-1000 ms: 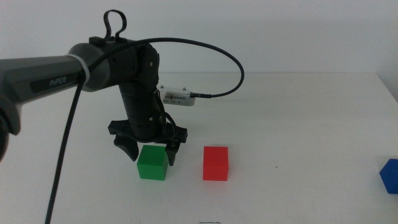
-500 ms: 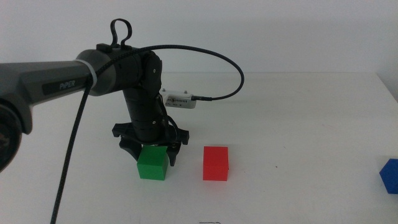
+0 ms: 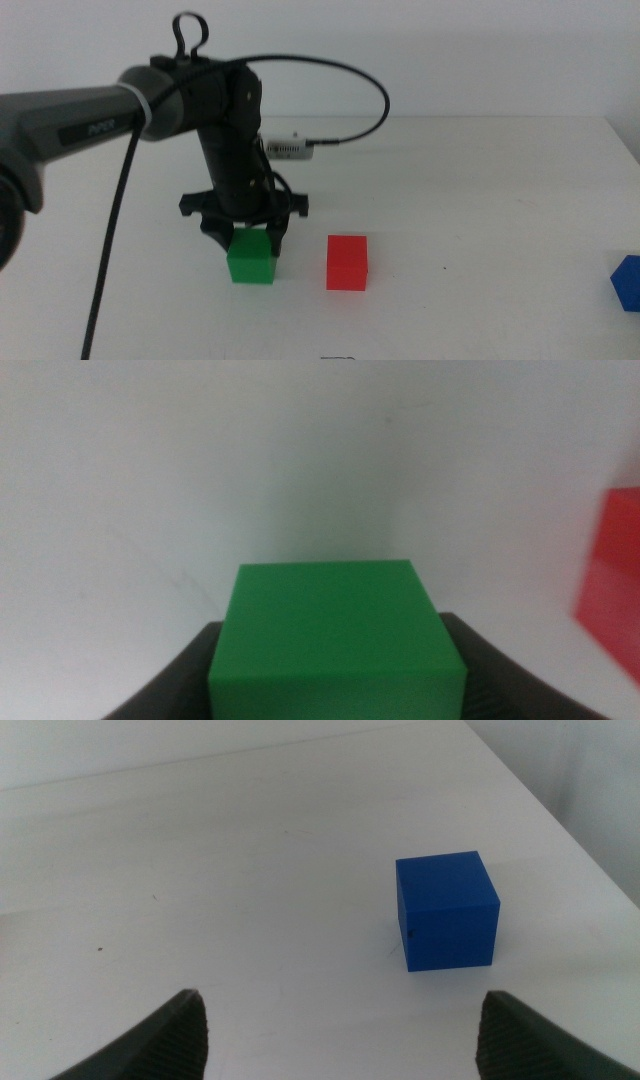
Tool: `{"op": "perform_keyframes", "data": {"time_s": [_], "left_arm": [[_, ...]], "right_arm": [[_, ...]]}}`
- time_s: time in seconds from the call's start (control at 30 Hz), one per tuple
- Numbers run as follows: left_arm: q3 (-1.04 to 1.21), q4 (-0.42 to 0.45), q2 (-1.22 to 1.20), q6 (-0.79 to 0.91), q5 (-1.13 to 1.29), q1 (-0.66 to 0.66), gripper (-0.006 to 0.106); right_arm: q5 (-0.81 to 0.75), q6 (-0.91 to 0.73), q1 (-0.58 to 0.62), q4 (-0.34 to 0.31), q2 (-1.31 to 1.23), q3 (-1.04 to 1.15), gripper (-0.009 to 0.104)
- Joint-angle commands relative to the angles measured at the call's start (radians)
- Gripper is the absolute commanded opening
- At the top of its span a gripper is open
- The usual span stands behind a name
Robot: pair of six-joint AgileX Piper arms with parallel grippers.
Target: Stack red cubes first, then green, then blue cubes in a specific spot.
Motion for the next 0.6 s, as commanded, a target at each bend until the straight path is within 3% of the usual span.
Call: {"op": "perform_keyframes", "data": {"time_s": [0.0,0.1,0.33,0.57], "left_arm": [[-0.065,-0.013,-0.088,-0.063,0.054,-0.016,0.010],[-0.134,-0.008,-0.097,-0.185,0.151,-0.062,0.010],[-0.277,0.109,-0.091,-0.341,0.179,-0.202,0.010],[-0.304,0.092,-0.083,-0.378,0.171,-0.239,0.010]], "right_arm": [[-0.059,-0.012,-0.007,-0.017,-0.015,-0.005,0.074],[-0.059,-0.012,-0.007,-0.017,-0.015,-0.005,0.074],[-0.059,-0.012,-0.007,-0.017,-0.015,-0.005,0.074],[-0.059,-0.012,-0.007,-0.017,-0.015,-0.005,0.074]]}}
